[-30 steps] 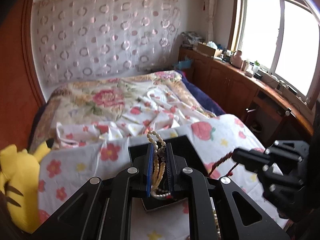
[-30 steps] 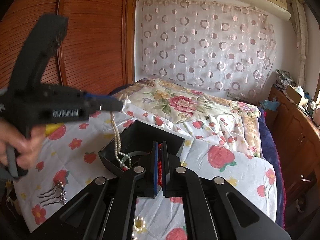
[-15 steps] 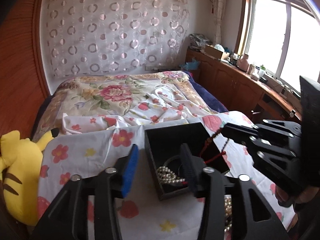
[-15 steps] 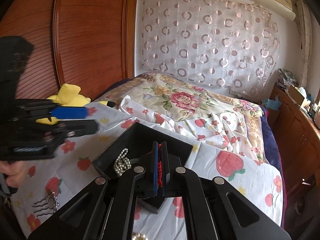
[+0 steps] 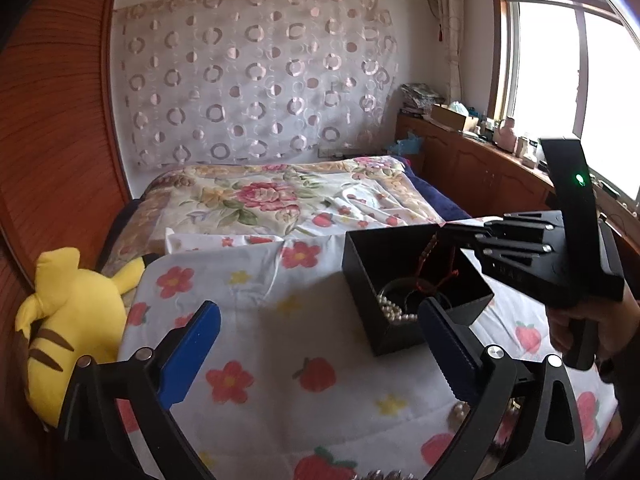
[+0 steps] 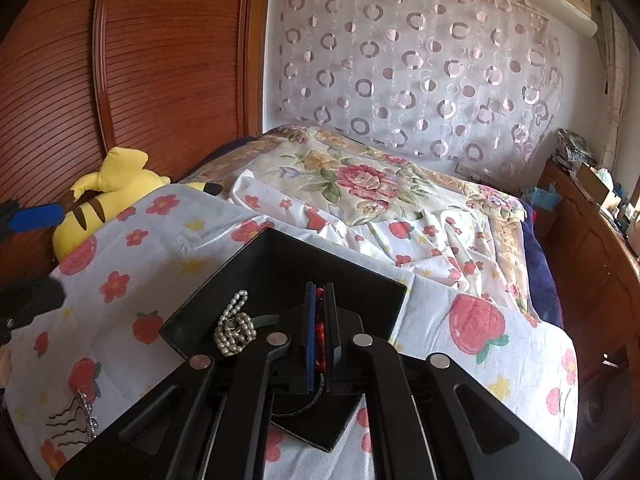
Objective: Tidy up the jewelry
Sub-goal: 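Lower the red beaded bracelet into the black box and open the right tool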
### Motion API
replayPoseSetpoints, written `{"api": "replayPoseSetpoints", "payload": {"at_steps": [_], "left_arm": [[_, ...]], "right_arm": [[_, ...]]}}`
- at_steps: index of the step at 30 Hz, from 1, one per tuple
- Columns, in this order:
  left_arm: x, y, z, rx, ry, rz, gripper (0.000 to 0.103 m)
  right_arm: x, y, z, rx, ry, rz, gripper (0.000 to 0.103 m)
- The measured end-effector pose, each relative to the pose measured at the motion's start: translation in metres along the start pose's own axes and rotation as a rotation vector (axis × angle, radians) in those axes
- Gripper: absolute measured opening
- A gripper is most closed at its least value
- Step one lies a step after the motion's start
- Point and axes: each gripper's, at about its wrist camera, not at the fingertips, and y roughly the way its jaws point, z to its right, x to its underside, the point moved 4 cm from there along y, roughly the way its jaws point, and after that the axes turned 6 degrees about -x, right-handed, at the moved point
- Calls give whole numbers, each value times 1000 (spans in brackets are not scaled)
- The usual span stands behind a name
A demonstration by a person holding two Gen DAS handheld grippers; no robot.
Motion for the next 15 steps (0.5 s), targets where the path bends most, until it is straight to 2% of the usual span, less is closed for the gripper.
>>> {"api": "replayPoseSetpoints", "payload": {"at_steps": [2, 4, 10, 15], "left_arm": [[6, -3, -1, -3, 3, 1, 95], [11, -5, 0, -8, 11, -1, 95], [32, -16, 5, 17, 15, -10, 95], [50, -32, 9, 19, 21, -7, 95]], "right_arm": [[1, -2, 1, 6, -6, 2, 15], [3, -7, -1, 4, -21, 8, 32], [18, -33, -3, -14, -44, 26, 32], [50, -59, -12, -72, -49, 14, 32]]}}
